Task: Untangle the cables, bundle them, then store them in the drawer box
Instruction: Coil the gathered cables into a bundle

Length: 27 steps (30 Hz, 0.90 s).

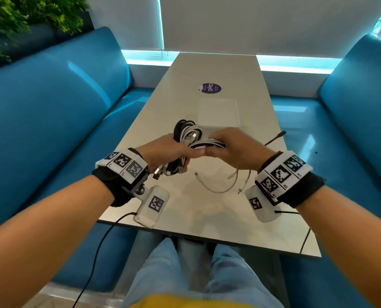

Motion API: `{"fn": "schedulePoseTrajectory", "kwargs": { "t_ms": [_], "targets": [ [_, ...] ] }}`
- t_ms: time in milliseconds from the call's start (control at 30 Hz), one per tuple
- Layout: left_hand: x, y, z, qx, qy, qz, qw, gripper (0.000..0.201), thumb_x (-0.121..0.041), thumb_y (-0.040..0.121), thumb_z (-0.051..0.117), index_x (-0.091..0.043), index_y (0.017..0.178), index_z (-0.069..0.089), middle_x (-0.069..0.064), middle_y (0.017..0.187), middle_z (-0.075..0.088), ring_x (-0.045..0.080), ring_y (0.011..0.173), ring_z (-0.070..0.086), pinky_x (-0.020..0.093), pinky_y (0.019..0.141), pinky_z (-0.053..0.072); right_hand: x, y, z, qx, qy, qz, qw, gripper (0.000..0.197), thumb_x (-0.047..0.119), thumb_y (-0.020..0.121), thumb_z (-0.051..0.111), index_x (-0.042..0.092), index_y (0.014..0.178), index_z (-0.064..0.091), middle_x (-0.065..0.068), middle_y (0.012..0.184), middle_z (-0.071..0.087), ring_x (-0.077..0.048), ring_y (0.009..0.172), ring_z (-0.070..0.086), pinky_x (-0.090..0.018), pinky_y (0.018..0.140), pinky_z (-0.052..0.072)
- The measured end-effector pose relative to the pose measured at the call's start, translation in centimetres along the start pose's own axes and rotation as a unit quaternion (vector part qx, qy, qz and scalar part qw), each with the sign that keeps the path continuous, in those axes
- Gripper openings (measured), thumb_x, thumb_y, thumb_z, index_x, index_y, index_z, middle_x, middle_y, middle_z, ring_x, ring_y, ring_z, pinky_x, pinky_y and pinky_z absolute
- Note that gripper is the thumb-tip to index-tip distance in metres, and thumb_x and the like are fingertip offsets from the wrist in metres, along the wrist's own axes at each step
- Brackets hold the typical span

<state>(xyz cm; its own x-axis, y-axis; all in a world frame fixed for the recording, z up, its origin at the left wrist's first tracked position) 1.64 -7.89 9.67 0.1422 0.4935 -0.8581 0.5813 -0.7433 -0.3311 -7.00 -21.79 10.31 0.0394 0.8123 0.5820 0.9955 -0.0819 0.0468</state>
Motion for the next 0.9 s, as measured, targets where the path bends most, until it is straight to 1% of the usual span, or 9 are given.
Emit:
{"fn": "schedulePoseTrajectory", "kwargs": {
  "t_ms": [100,200,400,500,533,600,700,767,900],
  "targets": [
    [-0.6,-0.7,0.3,0.039,0.004,0.012,0.999,0.017,-0.029,0.085,0.070,-0.017,0.077,0.061,0.006,0.058,0.059,0.013,0.052,0.057,0.022,0.047,0.045,0.5,-0.7,-1.5,-0.002,0.066,-0.011,0.998,0.017,0.033,0.080,0.074,0.025,0.068,0.065,0.000,0.060,0.059,-0.007,0.051,0.048,-0.017,0.050,0.039],
    [-1.1,-0.8,0.8,0.061,0.028,0.027,0.997,0.018,-0.024,0.085,0.069,-0.014,0.077,0.058,0.006,0.058,0.060,0.011,0.047,0.055,0.020,0.043,0.043,0.4,-1.0,-2.6,-0.033,0.130,-0.012,0.991,0.013,0.024,0.075,0.078,0.012,0.077,0.073,-0.016,0.074,0.068,-0.027,0.067,0.062,-0.033,0.065,0.053],
    [-1.6,-0.6,1.6,0.068,0.026,0.049,0.996,0.014,-0.020,0.085,0.070,-0.011,0.093,0.063,0.009,0.061,0.060,0.021,0.056,0.056,0.028,0.052,0.044,0.0,-1.3,-2.4,-0.126,0.200,-0.020,0.972,0.013,0.019,0.076,0.077,0.008,0.078,0.069,-0.004,0.074,0.066,-0.012,0.067,0.060,-0.028,0.070,0.053],
    [-1.4,-0.3,2.1,0.066,-0.001,0.041,0.997,0.032,-0.024,0.085,0.069,-0.010,0.114,0.061,0.007,0.059,0.061,0.017,0.050,0.055,0.024,0.048,0.042,0.3,-1.5,-1.5,-0.152,0.249,-0.021,0.956,0.024,0.017,0.083,0.072,-0.004,0.084,0.060,-0.023,0.080,0.065,-0.035,0.073,0.060,-0.040,0.071,0.053],
    [-1.4,-0.3,2.4,0.065,-0.011,0.041,0.997,0.036,-0.024,0.085,0.069,-0.006,0.115,0.061,0.008,0.060,0.062,0.018,0.052,0.055,0.024,0.048,0.043,0.5,-1.5,-1.2,-0.156,0.276,-0.018,0.948,0.023,0.013,0.086,0.068,-0.005,0.085,0.054,-0.026,0.080,0.061,-0.037,0.071,0.057,-0.039,0.068,0.053],
    [-1.3,-0.1,2.8,0.061,-0.038,0.049,0.996,0.029,-0.019,0.085,0.069,0.001,0.105,0.063,0.007,0.058,0.061,0.019,0.053,0.056,0.023,0.046,0.044,0.8,-1.5,-0.6,-0.160,0.316,-0.011,0.935,0.020,0.008,0.091,0.062,0.007,0.086,0.042,-0.017,0.077,0.051,-0.024,0.068,0.051,-0.028,0.062,0.048],
    [-1.8,-0.2,3.4,0.052,-0.075,0.083,0.992,0.007,-0.010,0.083,0.070,-0.009,0.084,0.064,0.005,0.055,0.058,0.020,0.052,0.054,0.026,0.049,0.045,0.7,-1.4,0.3,-0.160,0.355,-0.004,0.921,0.017,0.014,0.096,0.055,0.018,0.101,0.039,-0.011,0.090,0.054,-0.017,0.080,0.056,-0.027,0.072,0.051],
    [-2.2,-0.1,3.9,0.061,-0.087,0.100,0.989,0.007,-0.010,0.075,0.071,-0.015,0.073,0.066,0.007,0.055,0.057,0.024,0.052,0.052,0.033,0.056,0.043,1.0,-1.6,0.6,-0.160,0.370,0.006,0.915,0.027,0.021,0.098,0.052,0.026,0.121,0.039,-0.008,0.104,0.060,-0.017,0.091,0.065,-0.028,0.079,0.055],
    [-2.6,-0.4,4.6,0.086,-0.089,0.092,0.988,0.006,-0.013,0.069,0.072,-0.013,0.067,0.066,0.013,0.056,0.056,0.034,0.061,0.051,0.038,0.057,0.042,1.4,-2.3,0.6,-0.178,0.364,0.007,0.914,0.044,0.025,0.099,0.050,0.029,0.140,0.034,0.017,0.106,0.056,0.004,0.090,0.065,-0.016,0.076,0.053]
  ]
}}
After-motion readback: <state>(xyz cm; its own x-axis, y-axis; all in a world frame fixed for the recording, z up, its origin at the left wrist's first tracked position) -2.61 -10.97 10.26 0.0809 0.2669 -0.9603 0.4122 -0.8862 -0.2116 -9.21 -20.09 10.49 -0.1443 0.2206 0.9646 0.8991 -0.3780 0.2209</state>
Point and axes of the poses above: each hand's wrist, its own y-axis towards the middle knuckle, its own z-axis out of the palm, x = y × z, the point moved 3 cm from there along y, towards the middle knuckle
